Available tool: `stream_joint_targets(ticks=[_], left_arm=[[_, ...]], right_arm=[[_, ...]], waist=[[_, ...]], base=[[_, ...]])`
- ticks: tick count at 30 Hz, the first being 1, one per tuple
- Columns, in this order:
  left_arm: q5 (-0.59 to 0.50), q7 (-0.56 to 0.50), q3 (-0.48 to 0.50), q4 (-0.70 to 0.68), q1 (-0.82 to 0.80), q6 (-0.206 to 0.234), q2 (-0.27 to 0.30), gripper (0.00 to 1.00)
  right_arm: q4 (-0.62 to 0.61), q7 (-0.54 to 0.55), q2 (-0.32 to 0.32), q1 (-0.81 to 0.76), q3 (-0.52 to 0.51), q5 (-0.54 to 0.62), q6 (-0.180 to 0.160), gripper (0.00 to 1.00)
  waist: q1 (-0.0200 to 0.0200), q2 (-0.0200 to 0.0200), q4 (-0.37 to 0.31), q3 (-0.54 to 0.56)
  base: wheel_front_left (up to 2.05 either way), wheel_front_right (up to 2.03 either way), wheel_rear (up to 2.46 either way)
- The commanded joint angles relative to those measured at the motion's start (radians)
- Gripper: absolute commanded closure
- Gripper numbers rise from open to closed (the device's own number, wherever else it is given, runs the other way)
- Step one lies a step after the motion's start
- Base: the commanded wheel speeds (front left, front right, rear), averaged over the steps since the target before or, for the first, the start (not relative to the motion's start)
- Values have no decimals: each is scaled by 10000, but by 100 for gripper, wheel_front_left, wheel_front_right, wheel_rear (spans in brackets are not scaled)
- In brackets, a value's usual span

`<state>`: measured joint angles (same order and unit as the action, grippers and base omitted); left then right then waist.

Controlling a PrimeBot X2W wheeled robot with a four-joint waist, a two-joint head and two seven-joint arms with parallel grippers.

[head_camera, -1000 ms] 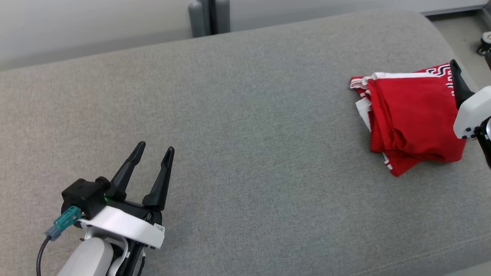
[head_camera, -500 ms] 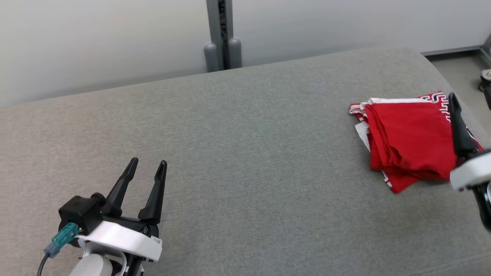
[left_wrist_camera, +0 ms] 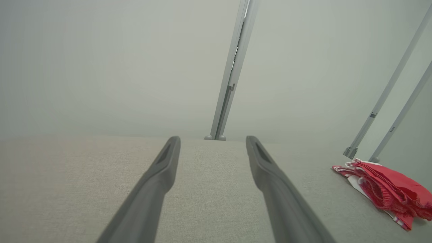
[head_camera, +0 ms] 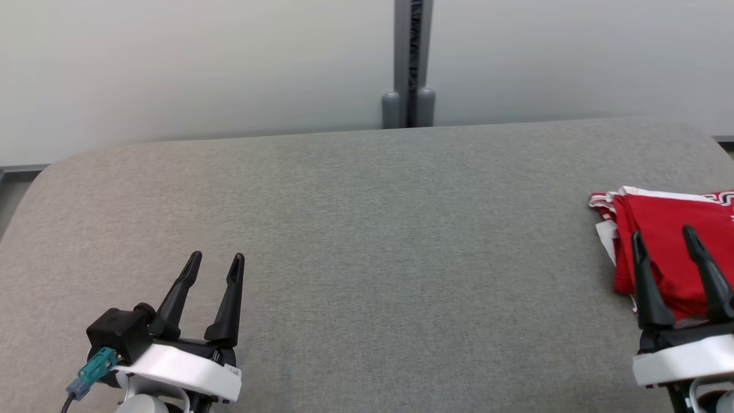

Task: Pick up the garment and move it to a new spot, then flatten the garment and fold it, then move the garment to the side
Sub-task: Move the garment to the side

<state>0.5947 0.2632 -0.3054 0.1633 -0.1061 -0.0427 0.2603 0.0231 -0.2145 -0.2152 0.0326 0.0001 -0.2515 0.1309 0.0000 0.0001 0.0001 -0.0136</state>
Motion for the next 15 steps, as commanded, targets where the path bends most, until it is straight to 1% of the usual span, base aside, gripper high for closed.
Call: stream_joint_targets(ticks=[1,3,7,12,15], left_arm=[[-68,11,75,1,164,52,-22,0],[-71,11,228,-45,226,71,-85,0],[-216,10,565,-152,458,47,-306,0],[-805,12,964,-342,765,101,-527,0],[-1166,11,1159,-407,908,28,-700,0]], right_arm=[[-80,-3,32,-139,-58,37,-1,0],[-251,-29,242,-352,0,69,-1,0],[-327,-172,432,-676,134,125,-1,0],[-337,-350,650,-1061,230,166,-1,0],[-379,-440,847,-1344,-35,98,-1,0]], waist=[[0,-1,273,94],[0,-1,431,96],[0,-1,680,131],[0,-1,893,192],[0,-1,979,239]], base=[[0,0,0],[0,0,0],[0,0,0],[0,0,0],[0,0,0]])
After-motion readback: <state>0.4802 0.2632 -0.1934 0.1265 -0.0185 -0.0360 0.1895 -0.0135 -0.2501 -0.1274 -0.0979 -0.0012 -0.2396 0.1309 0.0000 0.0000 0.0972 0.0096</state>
